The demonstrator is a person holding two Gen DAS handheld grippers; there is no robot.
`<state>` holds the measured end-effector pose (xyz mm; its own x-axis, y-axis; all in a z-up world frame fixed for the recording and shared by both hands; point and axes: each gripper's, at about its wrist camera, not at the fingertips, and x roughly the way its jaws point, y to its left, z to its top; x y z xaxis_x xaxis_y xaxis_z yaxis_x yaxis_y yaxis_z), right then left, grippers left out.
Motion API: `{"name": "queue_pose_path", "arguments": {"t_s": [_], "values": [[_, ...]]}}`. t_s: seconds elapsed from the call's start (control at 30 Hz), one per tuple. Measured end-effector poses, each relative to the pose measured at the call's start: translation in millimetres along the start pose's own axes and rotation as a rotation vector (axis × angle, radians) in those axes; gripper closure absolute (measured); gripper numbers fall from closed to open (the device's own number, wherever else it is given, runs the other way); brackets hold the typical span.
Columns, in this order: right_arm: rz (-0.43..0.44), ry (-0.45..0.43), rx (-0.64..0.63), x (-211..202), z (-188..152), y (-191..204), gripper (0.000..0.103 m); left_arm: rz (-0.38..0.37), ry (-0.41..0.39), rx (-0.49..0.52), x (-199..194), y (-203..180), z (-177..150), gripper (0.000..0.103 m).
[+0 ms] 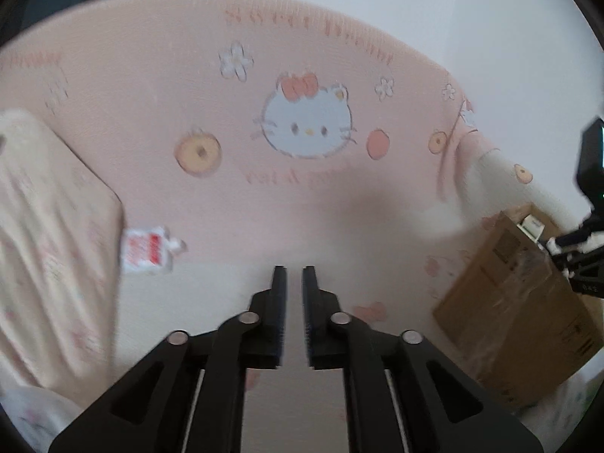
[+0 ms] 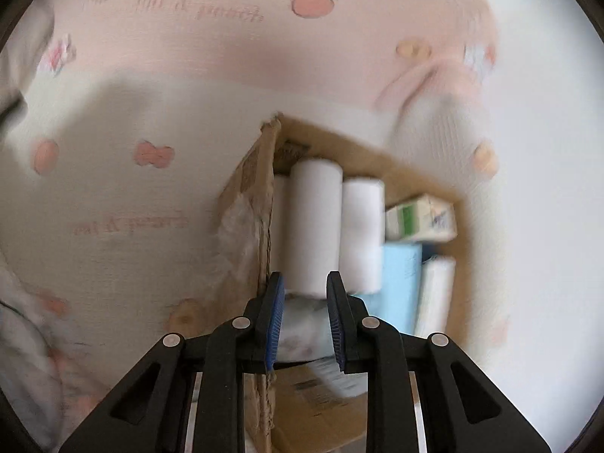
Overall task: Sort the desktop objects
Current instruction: 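Withdraw the right gripper from the box toward the white sachet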
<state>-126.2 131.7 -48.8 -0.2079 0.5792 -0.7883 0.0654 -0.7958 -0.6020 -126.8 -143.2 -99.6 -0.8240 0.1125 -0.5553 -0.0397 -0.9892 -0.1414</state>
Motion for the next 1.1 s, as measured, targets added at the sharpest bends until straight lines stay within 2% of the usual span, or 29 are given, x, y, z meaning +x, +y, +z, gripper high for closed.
{"name": "queue_pose_path", "arguments": {"t_s": [0.03,0.1,0.17,0.27,0.33,0.4,0.53,0.6,0.7,0.8,0.83,0.93,1.0,1.1], "values": [[-0.068,-0.007,-0.033,-2,4,10,0.084,0.030,-0.014,0.026,-4,0,0,0.082],[-0.129,0.002,-0.044,-21,11,30,0.084,0.068,-0.029,0.043,-7,2,-1,0.075],[-0.173,-0.017,-0.060,-20,16,33,0.084,0.072,-0.025,0.019,-7,7,0,0.073],[-0.246,-0.032,-0.106,-28,24,44,0.083,0.065,0.009,-0.052,-2,23,5,0.065],[-0.287,-0.067,-0.148,-31,30,53,0.083,0.089,0.042,-0.093,3,36,7,0.058],[-0.282,-0.115,-0.201,-42,37,76,0.083,0.125,0.082,-0.116,9,48,9,0.052],[-0.158,-0.196,-0.273,-47,52,111,0.083,0.165,0.133,-0.171,15,75,12,0.050],[-0.109,-0.228,-0.282,-50,61,133,0.083,0.132,0.164,-0.226,19,92,13,0.043],[0.023,-0.290,-0.274,-52,78,157,0.083,0.080,0.220,-0.327,30,119,13,0.042],[0.242,-0.309,-0.219,-46,97,170,0.083,0.069,0.244,-0.483,44,155,14,0.042],[0.356,-0.287,-0.172,-44,106,171,0.083,0.069,0.245,-0.521,50,165,15,0.042],[0.504,-0.281,-0.098,-41,122,176,0.083,0.102,0.242,-0.664,66,198,12,0.042],[0.523,-0.316,-0.081,-38,129,180,0.083,0.128,0.250,-0.717,74,211,8,0.042],[0.487,-0.388,-0.085,-42,143,191,0.083,0.115,0.257,-0.769,84,224,8,0.042]]}}
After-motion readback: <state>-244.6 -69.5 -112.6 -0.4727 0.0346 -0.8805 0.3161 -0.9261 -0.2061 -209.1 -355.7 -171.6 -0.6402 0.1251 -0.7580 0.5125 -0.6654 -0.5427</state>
